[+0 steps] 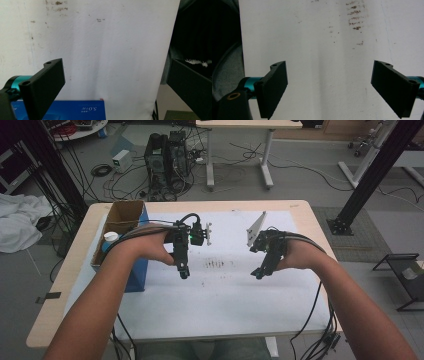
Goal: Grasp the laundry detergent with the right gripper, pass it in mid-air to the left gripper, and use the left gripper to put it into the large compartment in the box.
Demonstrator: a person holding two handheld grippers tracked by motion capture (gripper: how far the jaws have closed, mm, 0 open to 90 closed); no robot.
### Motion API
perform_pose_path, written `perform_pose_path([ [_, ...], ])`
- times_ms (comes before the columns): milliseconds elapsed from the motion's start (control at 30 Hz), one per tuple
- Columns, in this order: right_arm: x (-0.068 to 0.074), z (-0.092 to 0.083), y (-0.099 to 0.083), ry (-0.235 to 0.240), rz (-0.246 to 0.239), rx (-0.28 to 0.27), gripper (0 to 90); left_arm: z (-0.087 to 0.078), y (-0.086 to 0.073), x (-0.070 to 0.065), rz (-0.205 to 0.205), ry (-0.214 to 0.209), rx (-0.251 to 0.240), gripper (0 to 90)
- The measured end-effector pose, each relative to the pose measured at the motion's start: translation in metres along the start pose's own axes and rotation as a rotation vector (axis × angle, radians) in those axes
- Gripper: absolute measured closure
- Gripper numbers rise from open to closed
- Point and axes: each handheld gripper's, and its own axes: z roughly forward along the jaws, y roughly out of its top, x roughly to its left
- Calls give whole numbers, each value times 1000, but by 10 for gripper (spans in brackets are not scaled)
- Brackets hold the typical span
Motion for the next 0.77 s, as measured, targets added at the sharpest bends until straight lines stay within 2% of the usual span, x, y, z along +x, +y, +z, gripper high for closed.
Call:
perform_pose_path([
  [767, 1, 0, -2, -14, 6, 12, 130, -1, -3, 0, -3, -5, 11, 18],
])
